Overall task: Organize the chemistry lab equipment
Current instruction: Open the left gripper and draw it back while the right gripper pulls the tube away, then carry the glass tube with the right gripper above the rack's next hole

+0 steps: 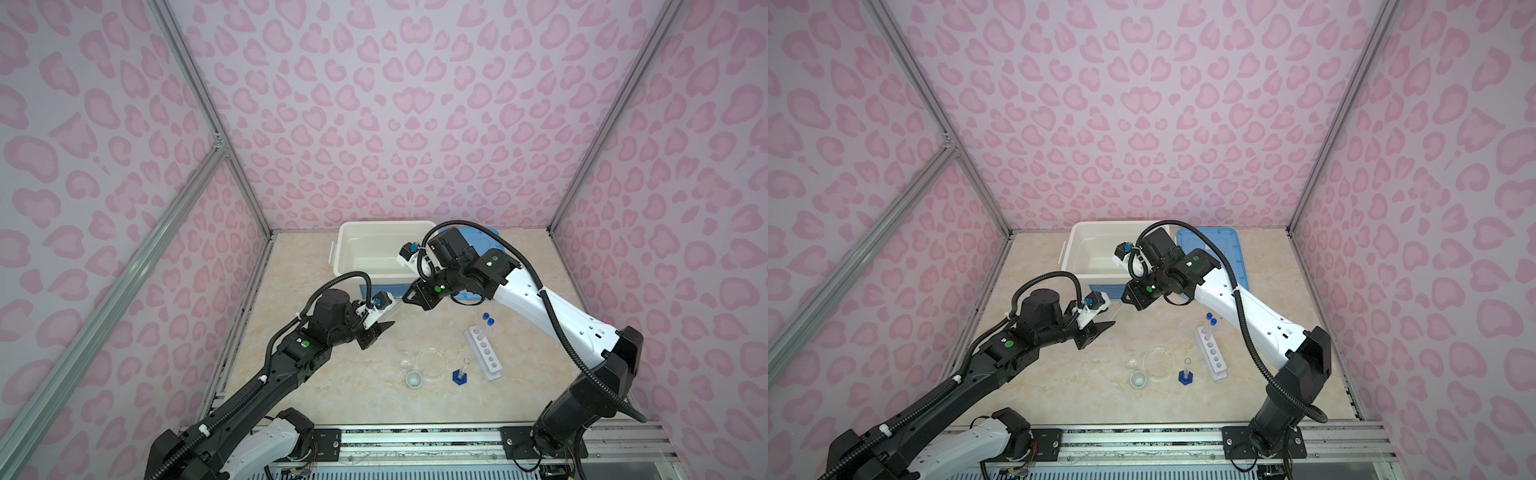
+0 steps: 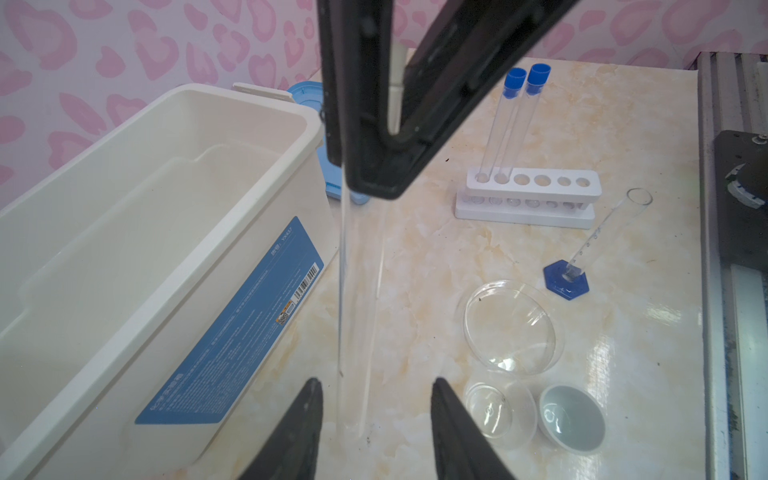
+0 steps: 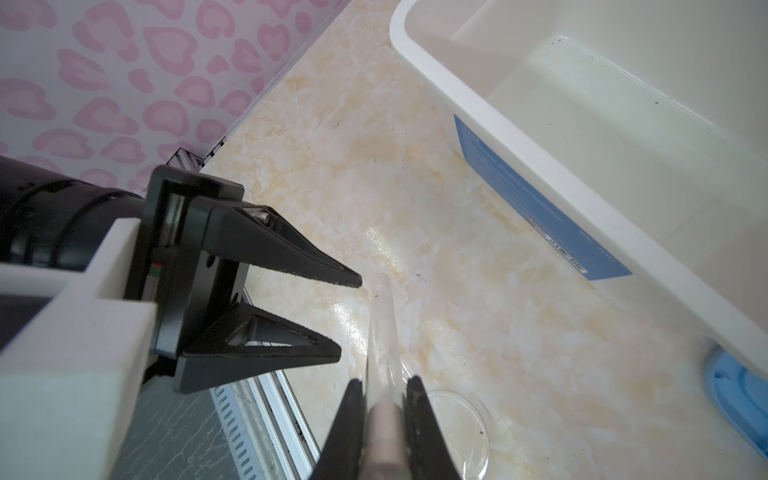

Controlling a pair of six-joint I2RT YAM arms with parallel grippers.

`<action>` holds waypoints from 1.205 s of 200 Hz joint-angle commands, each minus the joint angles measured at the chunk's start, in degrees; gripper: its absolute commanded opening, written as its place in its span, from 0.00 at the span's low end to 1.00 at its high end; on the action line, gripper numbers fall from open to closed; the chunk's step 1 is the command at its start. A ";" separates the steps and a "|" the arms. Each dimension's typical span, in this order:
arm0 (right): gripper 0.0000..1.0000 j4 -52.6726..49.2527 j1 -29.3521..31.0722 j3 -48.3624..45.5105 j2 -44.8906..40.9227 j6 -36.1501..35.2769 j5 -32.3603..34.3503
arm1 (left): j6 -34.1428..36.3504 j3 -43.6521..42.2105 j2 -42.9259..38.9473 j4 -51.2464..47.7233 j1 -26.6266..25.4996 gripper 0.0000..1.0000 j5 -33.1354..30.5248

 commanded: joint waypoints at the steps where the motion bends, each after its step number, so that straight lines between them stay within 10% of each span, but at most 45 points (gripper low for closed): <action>1: 0.11 -3.70 -0.05 1.31 -0.23 -1.28 4.13 | -1.65 -0.26 -0.80 3.85 0.06 0.48 -2.15; 150: 0.11 -20.90 -2.50 -2.70 -17.30 7.54 22.42 | -18.50 7.34 0.19 12.14 2.61 0.50 -16.97; 241: 0.11 -26.23 -7.73 -6.30 -23.26 14.29 27.74 | -20.91 5.39 0.61 15.60 5.97 0.52 -8.80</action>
